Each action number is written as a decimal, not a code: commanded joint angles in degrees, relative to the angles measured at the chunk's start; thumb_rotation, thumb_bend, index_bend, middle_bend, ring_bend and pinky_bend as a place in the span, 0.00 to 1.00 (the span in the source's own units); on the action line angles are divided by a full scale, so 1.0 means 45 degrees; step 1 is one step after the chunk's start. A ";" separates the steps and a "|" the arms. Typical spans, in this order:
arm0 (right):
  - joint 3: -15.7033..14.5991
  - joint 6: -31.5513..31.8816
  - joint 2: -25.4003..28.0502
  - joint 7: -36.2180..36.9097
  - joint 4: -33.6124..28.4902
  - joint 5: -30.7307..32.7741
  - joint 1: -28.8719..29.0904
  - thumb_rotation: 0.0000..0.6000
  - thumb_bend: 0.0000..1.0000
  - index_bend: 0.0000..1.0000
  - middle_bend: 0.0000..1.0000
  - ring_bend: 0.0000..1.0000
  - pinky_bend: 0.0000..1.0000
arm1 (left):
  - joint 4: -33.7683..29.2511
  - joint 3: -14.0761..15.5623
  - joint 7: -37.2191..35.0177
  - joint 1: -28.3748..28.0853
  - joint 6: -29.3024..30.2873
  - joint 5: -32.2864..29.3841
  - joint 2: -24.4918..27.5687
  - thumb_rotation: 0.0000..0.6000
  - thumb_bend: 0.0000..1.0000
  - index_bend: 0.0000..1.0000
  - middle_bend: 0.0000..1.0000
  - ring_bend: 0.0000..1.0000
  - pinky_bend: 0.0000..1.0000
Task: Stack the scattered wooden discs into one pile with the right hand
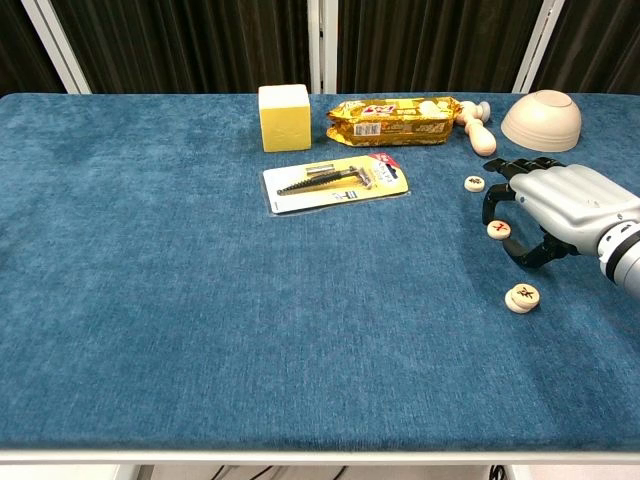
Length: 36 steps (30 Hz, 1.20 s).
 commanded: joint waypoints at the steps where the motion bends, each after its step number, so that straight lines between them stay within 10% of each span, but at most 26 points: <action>1: -0.0054 0.0172 -0.0112 0.0236 0.0162 -0.0179 -0.0053 1.00 0.33 0.45 0.02 0.00 0.00 | 0.0002 -0.0001 0.0005 -0.0004 -0.0004 -0.0004 -0.0006 1.00 0.13 0.10 0.09 0.00 0.00; 20: -0.0106 0.0831 -0.0294 0.0875 0.0601 -0.0991 -0.0139 1.00 0.33 0.59 0.04 0.00 0.00 | 0.0018 0.0021 -0.0136 0.0002 0.0003 0.0021 0.0018 1.00 0.13 0.10 0.09 0.00 0.00; 36: -0.1126 0.0329 0.3235 0.0860 -0.4065 -0.1431 -0.0652 1.00 0.33 0.60 0.05 0.00 0.00 | -0.0050 0.0080 -0.0091 -0.0033 -0.0075 0.0094 0.0024 1.00 0.13 0.10 0.09 0.00 0.00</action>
